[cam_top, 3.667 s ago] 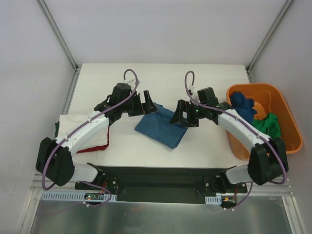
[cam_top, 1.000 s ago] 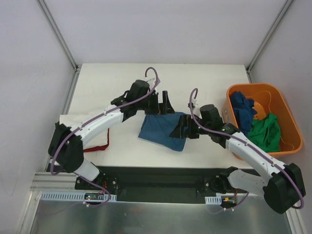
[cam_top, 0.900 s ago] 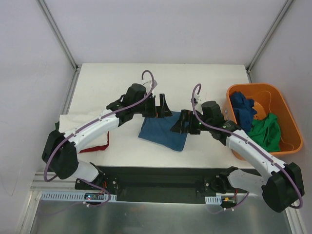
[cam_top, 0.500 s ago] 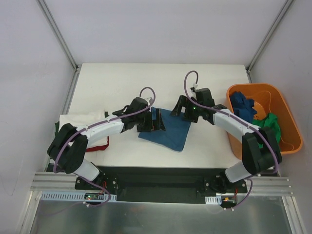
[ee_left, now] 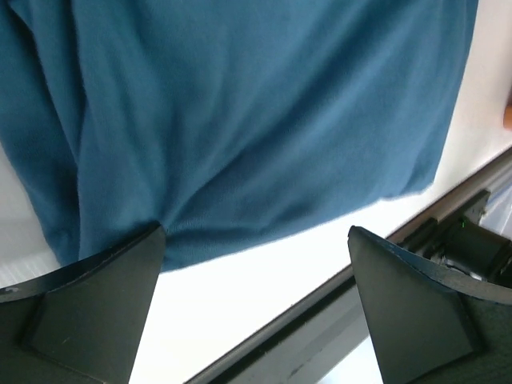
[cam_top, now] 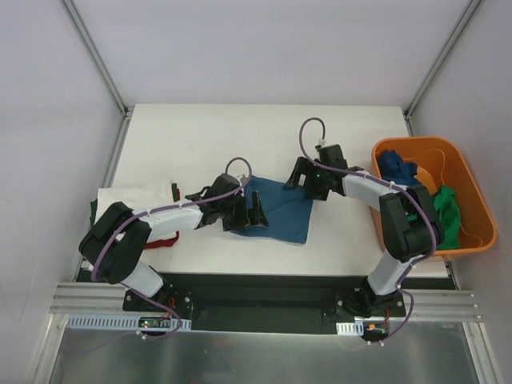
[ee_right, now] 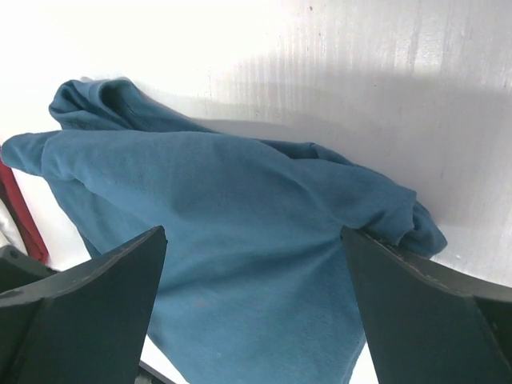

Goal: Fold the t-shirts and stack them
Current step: Smooth out wrinkles on the folded tshirt

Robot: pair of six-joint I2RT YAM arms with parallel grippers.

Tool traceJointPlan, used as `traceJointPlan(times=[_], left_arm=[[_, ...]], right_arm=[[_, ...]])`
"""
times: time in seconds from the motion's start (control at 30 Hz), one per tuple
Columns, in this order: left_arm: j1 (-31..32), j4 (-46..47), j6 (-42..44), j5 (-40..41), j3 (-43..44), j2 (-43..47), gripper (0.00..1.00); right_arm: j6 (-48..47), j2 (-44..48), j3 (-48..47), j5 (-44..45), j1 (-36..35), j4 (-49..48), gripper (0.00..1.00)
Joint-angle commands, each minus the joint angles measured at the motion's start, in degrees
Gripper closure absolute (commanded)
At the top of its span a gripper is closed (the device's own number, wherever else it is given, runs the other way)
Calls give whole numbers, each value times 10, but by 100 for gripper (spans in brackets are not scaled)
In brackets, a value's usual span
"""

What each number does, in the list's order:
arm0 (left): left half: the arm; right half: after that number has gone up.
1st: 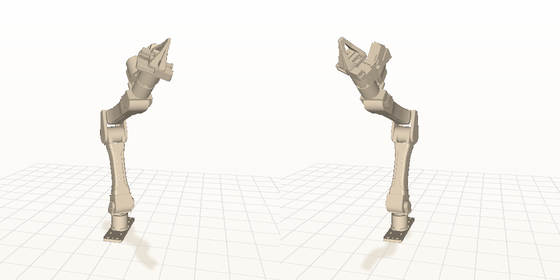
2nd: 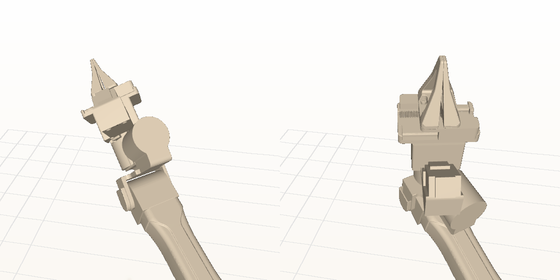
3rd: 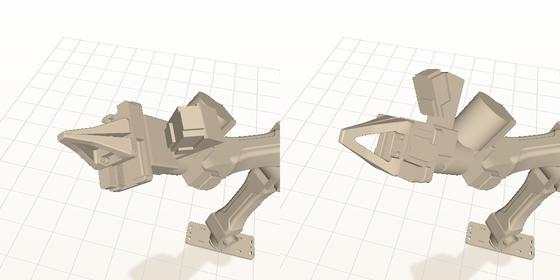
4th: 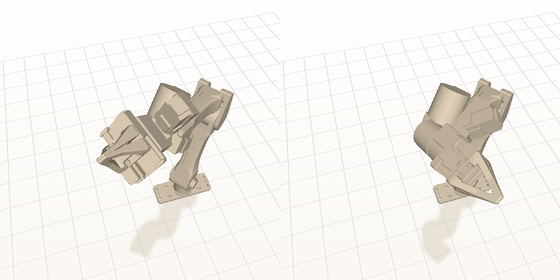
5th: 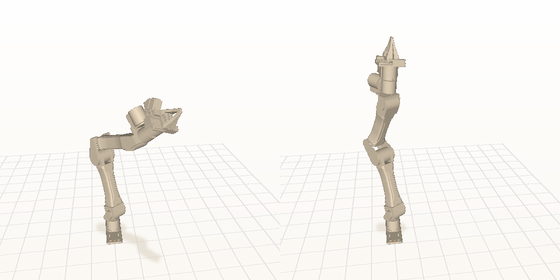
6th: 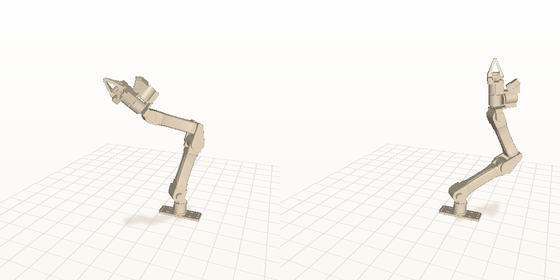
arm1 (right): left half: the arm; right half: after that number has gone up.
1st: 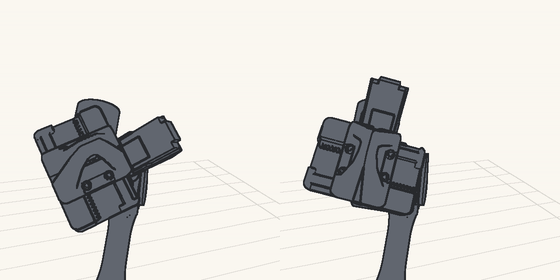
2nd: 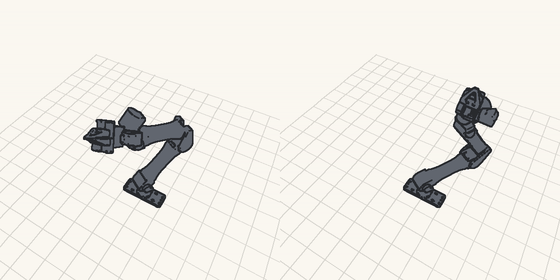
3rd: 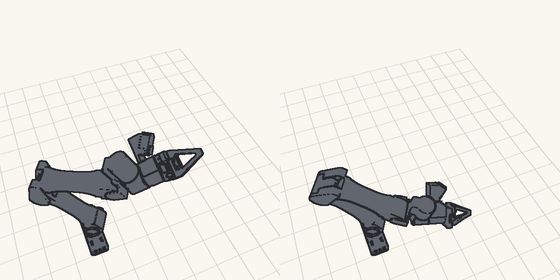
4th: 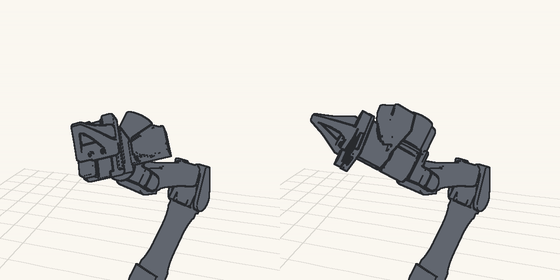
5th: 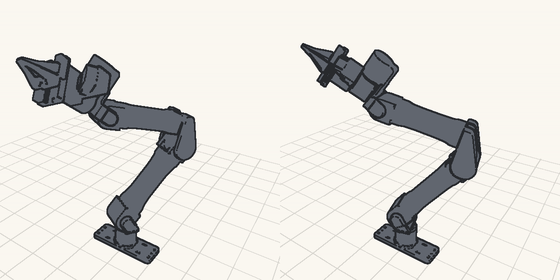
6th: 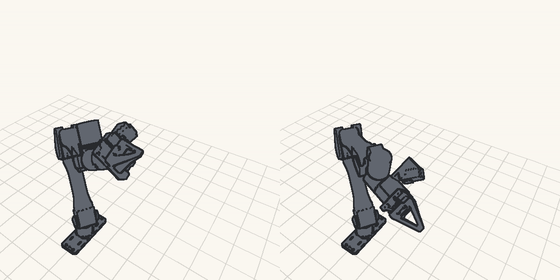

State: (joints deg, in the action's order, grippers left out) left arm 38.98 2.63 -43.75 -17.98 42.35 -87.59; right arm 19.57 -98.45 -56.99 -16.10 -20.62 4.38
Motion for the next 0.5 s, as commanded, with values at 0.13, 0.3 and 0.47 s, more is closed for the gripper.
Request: traceJointPlan(times=[0.13,0.3,0.47], left_arm=[[48,-28,-11,14,-26,124,1],[56,-69,5,71,-37,239,1],[52,-154,47,190,-5,284,1]], right_arm=[[-81,125,-15,33,0,58,4],[-93,299,35,99,-12,120,4],[-49,555,116,127,-20,186,4]])
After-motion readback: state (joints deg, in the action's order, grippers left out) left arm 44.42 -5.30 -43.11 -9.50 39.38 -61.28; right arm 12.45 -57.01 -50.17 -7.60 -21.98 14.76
